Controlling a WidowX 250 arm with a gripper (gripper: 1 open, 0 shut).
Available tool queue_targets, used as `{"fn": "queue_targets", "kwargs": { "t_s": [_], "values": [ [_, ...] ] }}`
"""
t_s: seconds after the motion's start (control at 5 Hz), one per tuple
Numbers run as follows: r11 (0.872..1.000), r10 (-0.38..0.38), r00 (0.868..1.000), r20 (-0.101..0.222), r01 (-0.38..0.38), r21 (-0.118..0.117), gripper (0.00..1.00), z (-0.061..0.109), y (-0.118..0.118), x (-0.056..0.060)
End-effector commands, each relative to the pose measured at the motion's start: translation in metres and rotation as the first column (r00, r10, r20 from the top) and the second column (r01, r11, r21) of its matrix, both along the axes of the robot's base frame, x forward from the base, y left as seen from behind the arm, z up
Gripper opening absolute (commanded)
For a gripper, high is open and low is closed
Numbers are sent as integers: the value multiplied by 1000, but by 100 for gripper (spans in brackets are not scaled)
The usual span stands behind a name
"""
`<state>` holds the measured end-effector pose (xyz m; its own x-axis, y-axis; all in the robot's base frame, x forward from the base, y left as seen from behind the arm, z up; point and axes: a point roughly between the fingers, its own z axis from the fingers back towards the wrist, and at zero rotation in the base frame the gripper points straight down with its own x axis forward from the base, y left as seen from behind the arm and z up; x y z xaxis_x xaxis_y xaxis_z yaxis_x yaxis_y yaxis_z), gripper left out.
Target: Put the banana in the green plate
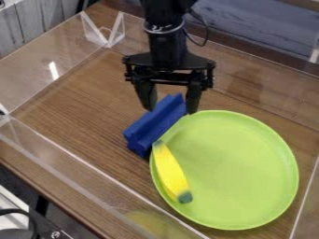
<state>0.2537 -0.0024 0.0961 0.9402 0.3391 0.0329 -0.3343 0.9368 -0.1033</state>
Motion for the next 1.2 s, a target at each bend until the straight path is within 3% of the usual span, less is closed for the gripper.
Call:
{"fn": "queue_targets", "kwargs": {
  "t_s": [0.0, 0.2, 0.6, 1.0],
  "values": [
    [998, -62, 997, 42, 62, 9, 100, 12, -10, 0],
    [993, -115, 993, 37, 115, 12, 100, 12, -18, -3],
    [991, -137, 990, 23, 136, 18, 100, -11, -9, -4],
    [993, -121, 992, 21, 120, 20, 100, -49, -7, -19]
  ]
}}
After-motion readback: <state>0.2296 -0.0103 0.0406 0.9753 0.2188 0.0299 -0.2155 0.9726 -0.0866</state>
